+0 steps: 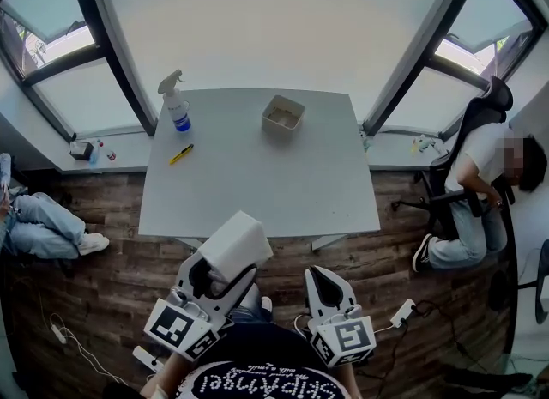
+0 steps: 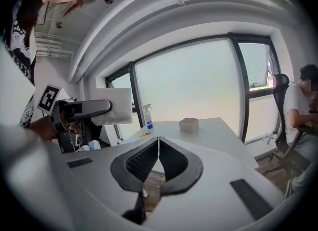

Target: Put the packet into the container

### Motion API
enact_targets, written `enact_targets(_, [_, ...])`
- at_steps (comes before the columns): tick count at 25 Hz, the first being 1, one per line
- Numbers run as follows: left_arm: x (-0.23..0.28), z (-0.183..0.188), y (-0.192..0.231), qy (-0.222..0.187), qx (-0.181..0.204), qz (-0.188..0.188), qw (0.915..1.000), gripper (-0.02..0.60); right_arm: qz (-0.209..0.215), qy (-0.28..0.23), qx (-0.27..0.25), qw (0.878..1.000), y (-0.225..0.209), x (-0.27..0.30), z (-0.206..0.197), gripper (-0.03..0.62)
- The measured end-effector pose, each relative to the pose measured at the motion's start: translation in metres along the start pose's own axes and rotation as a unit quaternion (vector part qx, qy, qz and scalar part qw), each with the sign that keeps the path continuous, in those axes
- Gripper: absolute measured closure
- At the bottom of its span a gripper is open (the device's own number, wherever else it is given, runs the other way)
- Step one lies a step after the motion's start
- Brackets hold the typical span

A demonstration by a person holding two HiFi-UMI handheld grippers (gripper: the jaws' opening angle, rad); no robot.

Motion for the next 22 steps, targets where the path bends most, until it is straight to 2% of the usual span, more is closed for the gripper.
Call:
enact_targets(5, [0.021,0.013,0.027,0.011,-0.001,-0.011,0.9999,0.301,-0.007,-0.007,0.0,1.0,-0.005,0.032,0.017,0.577])
enact_targets(11, [0.047,0.045,0.06,0.018,0.017,-0.014,0.9996,0.299,-0.018,-0.022,-0.006,1.0,-0.011,0.065,0.05,0.577])
enact_targets(22, [0.073,0.059,0.088,0.016,-0.003,-0.025,0.9996,0.301,-0.049,-0.01,0.015,0.999,-0.023,0.09,0.056,0.577])
Point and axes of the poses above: the fingertips, and each gripper's own axes: x forward along the fingers, y to its left, z out of its top, the point moved 7 cm from there along -x, backward along the fingers, and after that the axes turned 7 degrees about -x, right-handed, at the moved point
